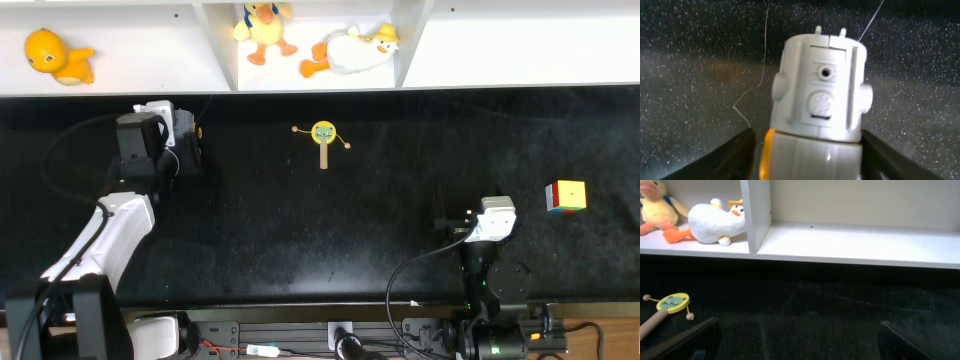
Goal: Store Toys
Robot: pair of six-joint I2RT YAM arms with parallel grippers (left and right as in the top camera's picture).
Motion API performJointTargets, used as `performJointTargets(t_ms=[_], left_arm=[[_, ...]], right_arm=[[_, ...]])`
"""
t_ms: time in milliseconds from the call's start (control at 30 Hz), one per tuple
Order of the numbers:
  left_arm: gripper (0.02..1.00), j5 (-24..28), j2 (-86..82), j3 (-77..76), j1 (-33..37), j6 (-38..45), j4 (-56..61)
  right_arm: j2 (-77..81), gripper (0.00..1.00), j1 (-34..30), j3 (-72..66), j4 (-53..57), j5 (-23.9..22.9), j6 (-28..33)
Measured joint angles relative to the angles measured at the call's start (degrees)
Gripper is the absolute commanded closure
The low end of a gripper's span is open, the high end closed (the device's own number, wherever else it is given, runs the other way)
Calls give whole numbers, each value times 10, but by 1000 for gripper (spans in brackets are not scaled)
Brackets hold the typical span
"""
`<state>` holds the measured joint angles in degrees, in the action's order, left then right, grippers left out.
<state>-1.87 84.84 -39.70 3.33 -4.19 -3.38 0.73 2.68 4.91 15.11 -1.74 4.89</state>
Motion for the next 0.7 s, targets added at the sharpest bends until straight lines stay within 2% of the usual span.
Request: performJointTargets(t_ms=[233,433,700], left_arm=[[538,-3,2,0,0,0,10],[549,-3,0,0,0,0,1],[562,-4,-102,20,0,1,-101]], right_arm=[[0,5,0,0,0,0,0],[0,5,0,0,0,0,0],[0,7,0,0,0,0,0]])
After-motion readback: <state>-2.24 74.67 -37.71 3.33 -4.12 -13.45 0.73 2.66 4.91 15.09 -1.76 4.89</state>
